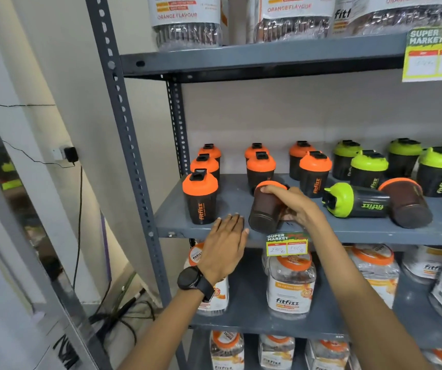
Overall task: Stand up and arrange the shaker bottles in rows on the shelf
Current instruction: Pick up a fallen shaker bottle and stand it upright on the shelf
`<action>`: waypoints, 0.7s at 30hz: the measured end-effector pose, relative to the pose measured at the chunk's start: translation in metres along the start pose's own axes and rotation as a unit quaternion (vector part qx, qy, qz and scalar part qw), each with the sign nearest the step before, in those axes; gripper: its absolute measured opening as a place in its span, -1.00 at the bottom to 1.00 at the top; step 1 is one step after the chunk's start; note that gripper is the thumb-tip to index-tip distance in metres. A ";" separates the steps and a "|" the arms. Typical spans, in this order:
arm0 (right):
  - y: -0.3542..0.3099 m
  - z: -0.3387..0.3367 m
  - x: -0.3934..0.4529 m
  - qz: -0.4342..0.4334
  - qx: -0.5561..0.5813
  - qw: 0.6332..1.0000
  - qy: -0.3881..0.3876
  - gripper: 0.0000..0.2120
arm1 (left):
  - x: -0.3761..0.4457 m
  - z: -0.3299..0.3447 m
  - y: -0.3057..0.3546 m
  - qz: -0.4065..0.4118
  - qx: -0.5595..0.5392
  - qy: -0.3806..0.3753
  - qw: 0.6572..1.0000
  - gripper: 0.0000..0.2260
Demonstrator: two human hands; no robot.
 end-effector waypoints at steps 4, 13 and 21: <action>-0.007 -0.014 -0.010 -0.067 0.005 0.997 0.023 -0.59 | 0.010 0.005 0.000 -0.001 0.003 -0.007 1.000 -0.53; -0.036 0.010 -0.044 -0.353 -0.223 0.857 0.301 -0.11 | 0.020 0.013 0.002 -0.007 0.017 0.008 1.000 -0.52; -0.012 0.038 -0.023 -0.328 -0.217 0.842 0.370 -0.07 | 0.019 0.013 0.002 -0.003 0.010 0.014 1.000 -0.53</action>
Point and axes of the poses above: each hand's wrist, its own x-axis towards the middle knuckle, its own z-axis out of the palm, y = z × x, the point moved 4 cm from there along x, towards the middle knuckle, and after that the axes turned 1 degree about -z, right-handed, at the moved point
